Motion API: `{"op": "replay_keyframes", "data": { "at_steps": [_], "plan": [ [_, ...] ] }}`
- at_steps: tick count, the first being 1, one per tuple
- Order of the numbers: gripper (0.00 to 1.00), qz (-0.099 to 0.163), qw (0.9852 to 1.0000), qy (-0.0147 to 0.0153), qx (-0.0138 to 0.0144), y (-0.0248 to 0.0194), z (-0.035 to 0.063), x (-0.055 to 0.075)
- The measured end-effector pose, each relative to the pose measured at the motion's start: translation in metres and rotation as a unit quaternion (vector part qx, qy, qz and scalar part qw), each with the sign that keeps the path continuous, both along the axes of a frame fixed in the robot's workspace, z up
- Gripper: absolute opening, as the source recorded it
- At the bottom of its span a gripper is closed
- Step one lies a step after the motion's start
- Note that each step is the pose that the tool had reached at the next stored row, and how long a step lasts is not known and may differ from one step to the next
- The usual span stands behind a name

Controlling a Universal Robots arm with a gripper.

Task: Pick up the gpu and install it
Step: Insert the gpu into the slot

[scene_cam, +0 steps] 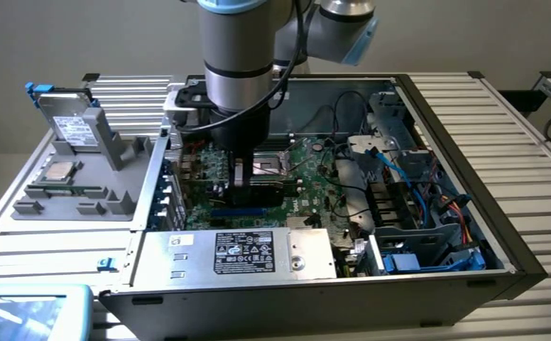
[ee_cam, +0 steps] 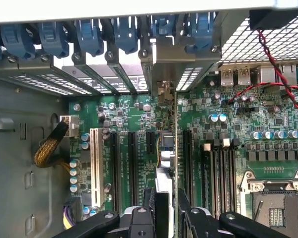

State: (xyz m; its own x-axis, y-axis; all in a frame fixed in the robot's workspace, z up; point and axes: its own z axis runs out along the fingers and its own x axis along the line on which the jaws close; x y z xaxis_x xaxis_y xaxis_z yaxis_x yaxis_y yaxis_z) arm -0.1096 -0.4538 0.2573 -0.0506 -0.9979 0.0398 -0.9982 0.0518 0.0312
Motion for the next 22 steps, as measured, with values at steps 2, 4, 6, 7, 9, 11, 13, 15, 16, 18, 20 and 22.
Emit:
{"op": "replay_keyframes", "data": {
  "at_steps": [2, 4, 6, 7, 9, 11, 13, 15, 16, 18, 20, 22],
  "plan": [
    [0.28, 0.000, 1.0000, 0.0000, 0.0000, 0.0000, -0.0008, -0.0003],
    [0.28, 0.000, 1.0000, 0.0000, 0.0005, 0.0000, -0.0013, -0.0007],
    [0.28, 0.000, 1.0000, 0.0000, 0.0011, -0.0001, -0.0022, -0.0009],
    [0.28, 0.000, 1.0000, 0.0000, 0.0015, -0.0002, -0.0026, -0.0010],
    [0.28, 0.000, 1.0000, 0.0000, 0.0022, -0.0004, -0.0036, -0.0012],
    [0.28, 0.000, 1.0000, -0.0001, 0.0028, -0.0005, -0.0046, -0.0020],
    [0.28, 0.000, 1.0000, -0.0003, 0.0034, -0.0004, -0.0057, -0.0034],
    [0.28, 0.000, 1.0000, -0.0004, 0.0038, -0.0005, -0.0064, -0.0043],
    [0.28, 0.000, 1.0000, -0.0004, 0.0040, -0.0005, -0.0069, -0.0043],
    [0.28, 0.000, 1.0000, -0.0005, 0.0040, -0.0005, -0.0077, -0.0049],
    [0.28, 0.000, 1.0000, -0.0006, 0.0039, -0.0005, -0.0080, -0.0052],
    [0.28, 0.000, 1.0000, -0.0007, 0.0041, -0.0003, -0.0085, -0.0053]
  ]
}}
